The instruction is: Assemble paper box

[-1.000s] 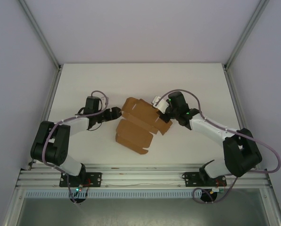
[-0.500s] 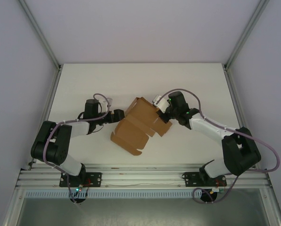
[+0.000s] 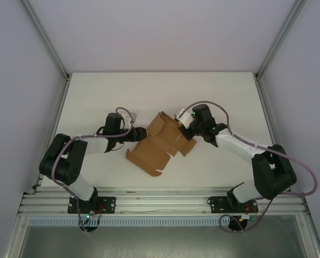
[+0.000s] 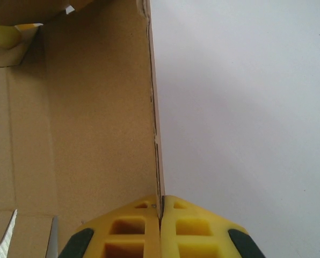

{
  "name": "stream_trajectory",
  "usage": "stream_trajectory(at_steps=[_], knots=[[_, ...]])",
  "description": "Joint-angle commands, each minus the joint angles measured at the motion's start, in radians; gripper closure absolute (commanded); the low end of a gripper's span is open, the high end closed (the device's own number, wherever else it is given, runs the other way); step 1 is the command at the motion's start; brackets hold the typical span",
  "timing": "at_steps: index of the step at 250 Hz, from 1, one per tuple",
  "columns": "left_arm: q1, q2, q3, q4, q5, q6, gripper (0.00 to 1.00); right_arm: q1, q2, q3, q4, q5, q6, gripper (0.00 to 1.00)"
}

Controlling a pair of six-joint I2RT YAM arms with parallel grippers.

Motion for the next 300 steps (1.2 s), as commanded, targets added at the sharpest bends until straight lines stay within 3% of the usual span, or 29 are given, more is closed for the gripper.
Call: stream_trajectory(at_steps=[1,22,35,55,91,153,182,244,300], knots=[[-0.013,-0.007,0.024,-0.002,-0.090,0.008,0.59,0.013,-0.057,0.013,0.027,-0.021,-0.005,0.98],[-0.012,-0.031,0.011,-0.012,-0.148,-0.004,0.62,0.013,-0.077,0.008,0.018,0.009,-0.026,0.98],[-0.008,-0.048,0.006,-0.015,-0.154,-0.011,0.40,0.014,-0.088,0.012,0.006,0.034,-0.045,0.98],[-0.003,-0.077,0.000,-0.023,-0.142,-0.025,0.29,0.015,-0.096,0.026,-0.029,0.078,-0.082,0.98],[0.017,-0.150,0.004,-0.096,-0.179,-0.056,0.00,0.032,-0.095,0.063,-0.107,0.144,-0.134,0.97],[0.106,-0.274,0.051,-0.374,-0.373,-0.073,0.00,0.068,-0.058,0.108,-0.145,0.260,-0.180,0.97],[0.112,-0.297,0.076,-0.437,-0.429,-0.048,0.00,0.114,-0.027,0.093,-0.087,0.377,-0.296,0.97],[0.118,-0.245,0.105,-0.399,-0.394,-0.054,0.00,0.245,0.093,0.043,0.137,0.687,-0.661,0.97],[0.121,-0.159,0.113,-0.348,-0.341,-0.025,0.00,0.292,0.159,-0.058,0.510,0.740,-0.886,1.00]])
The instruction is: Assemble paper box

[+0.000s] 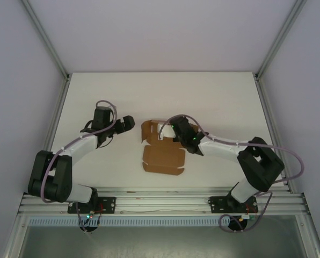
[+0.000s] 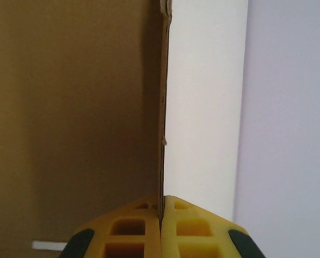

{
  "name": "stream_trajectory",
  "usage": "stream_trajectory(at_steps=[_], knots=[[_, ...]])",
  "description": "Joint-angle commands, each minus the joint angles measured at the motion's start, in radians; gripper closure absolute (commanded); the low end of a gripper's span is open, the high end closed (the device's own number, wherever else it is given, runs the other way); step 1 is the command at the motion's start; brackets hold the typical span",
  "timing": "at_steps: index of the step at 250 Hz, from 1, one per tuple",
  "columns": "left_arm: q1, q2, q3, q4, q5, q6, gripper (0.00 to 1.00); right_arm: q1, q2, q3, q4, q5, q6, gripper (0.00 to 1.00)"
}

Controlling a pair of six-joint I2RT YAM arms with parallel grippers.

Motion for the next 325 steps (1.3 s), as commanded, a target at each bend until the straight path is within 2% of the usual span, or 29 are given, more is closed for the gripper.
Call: stream_trajectory(at_steps=[1,36,123,171,200,232,283,325], knots=[[0.011,0.038,0.022,0.032,0.045,0.029,0.00,0.016,0.020,-0.040,0.265,0.095,-0.190,1.00],[0.011,0.078,-0.003,0.133,0.146,0.062,0.05,0.033,0.057,-0.076,0.432,0.116,-0.303,1.00],[0.003,0.117,-0.094,0.445,0.347,0.070,0.18,0.036,0.054,-0.096,0.486,0.105,-0.243,1.00],[-0.026,0.142,-0.085,0.432,0.319,0.146,0.27,0.036,0.075,-0.128,0.551,0.093,-0.232,1.00],[-0.079,0.172,-0.067,0.440,0.306,0.194,0.34,0.036,0.100,-0.139,0.577,0.090,-0.223,1.00],[-0.130,0.193,-0.059,0.462,0.251,0.211,0.38,0.036,0.115,-0.148,0.584,0.099,-0.206,1.00],[-0.164,0.201,-0.078,0.529,0.156,0.214,0.43,0.035,0.099,-0.161,0.559,0.091,-0.154,1.00],[-0.191,0.225,-0.072,0.538,0.145,0.255,0.45,0.036,0.084,-0.178,0.524,0.076,-0.127,1.00]])
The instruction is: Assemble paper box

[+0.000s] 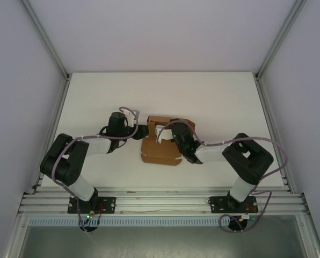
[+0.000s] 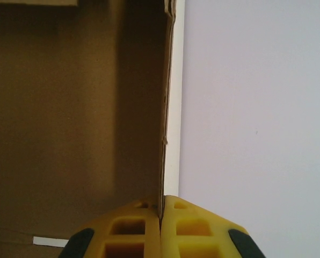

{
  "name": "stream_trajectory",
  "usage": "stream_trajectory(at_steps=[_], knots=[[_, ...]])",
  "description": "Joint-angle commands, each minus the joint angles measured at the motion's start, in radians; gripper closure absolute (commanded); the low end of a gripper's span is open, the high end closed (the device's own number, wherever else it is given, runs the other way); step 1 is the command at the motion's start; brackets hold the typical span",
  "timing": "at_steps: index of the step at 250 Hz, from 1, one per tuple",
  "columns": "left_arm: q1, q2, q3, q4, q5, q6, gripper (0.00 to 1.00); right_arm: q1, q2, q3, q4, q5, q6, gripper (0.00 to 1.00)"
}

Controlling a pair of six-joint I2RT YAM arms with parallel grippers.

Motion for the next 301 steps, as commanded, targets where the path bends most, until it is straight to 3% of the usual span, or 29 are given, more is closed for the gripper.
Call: stream_trajectory(at_steps=[1,47,88,132,183,231,245,257,281,301], knots=[[-0.023,0.028,0.013,0.061,-0.045,0.053,0.45,0.004,-0.022,-0.026,-0.021,-0.009,0.052,1.00],[-0.062,0.062,0.043,0.055,-0.116,0.075,0.52,0.005,-0.014,-0.028,-0.038,-0.014,0.057,1.00],[-0.095,0.082,0.065,0.084,-0.217,0.069,0.70,0.006,-0.015,-0.019,-0.085,-0.021,0.086,1.00],[-0.121,0.103,0.076,0.130,-0.279,0.062,0.75,0.008,-0.023,-0.012,-0.144,-0.028,0.113,1.00],[-0.174,0.114,0.083,0.119,-0.413,0.101,0.91,0.013,-0.118,-0.002,-0.259,-0.088,0.292,0.92],[-0.190,0.101,0.044,0.175,-0.405,0.134,0.95,0.013,-0.264,-0.003,-0.407,-0.160,0.491,0.59],[-0.195,0.098,0.043,0.176,-0.392,0.146,0.95,0.012,-0.311,-0.001,-0.441,-0.174,0.571,0.40],[-0.202,0.098,0.039,0.184,-0.381,0.156,0.95,0.011,-0.356,0.002,-0.480,-0.189,0.640,0.36],[-0.220,0.102,0.036,0.189,-0.374,0.179,0.95,0.002,-0.455,0.009,-0.567,-0.265,0.816,0.02],[-0.234,0.111,0.033,0.193,-0.372,0.192,0.95,-0.024,-0.515,0.024,-0.634,-0.364,0.956,0.00]])
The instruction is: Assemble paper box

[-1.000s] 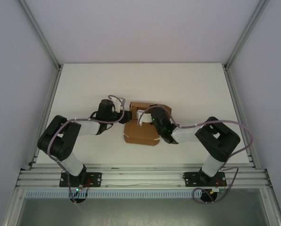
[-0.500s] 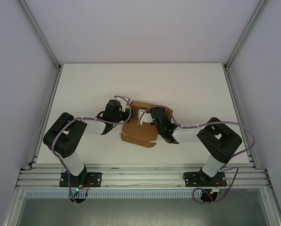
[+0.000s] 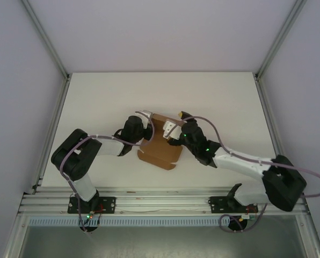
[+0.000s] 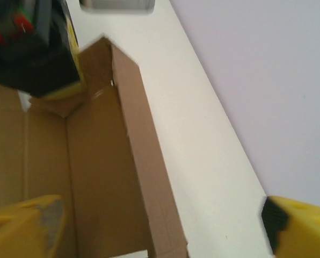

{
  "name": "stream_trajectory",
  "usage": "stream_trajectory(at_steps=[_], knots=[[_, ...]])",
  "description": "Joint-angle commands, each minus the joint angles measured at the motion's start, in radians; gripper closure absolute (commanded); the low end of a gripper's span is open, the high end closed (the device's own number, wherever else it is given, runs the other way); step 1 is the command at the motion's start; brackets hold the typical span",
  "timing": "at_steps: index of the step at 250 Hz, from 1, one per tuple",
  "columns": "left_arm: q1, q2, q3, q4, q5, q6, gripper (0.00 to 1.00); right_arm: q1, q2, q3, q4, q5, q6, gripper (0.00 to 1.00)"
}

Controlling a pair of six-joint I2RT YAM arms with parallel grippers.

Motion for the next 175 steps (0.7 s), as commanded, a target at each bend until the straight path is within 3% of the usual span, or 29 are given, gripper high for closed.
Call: stream_trajectory(at_steps=[1,21,70,135,175], knots=[[-0.025,0.006,-0.018,0.052,0.008,0.043,0.95,-0.030,-0.091,0.031,-0.148,-0.149,0.312,0.00],[-0.040,0.014,-0.030,0.070,0.005,0.050,0.95,-0.072,-0.101,0.064,-0.189,-0.215,0.465,0.00],[-0.084,0.028,-0.062,0.126,0.002,0.058,0.94,-0.240,-0.042,0.199,-0.260,-0.232,0.845,0.00],[-0.131,0.072,-0.069,0.167,-0.039,0.078,0.94,-0.257,0.220,0.374,-0.396,-0.226,0.818,0.00],[-0.145,0.084,-0.080,0.189,-0.045,0.072,0.93,-0.257,0.306,0.379,-0.408,-0.323,0.782,0.03]])
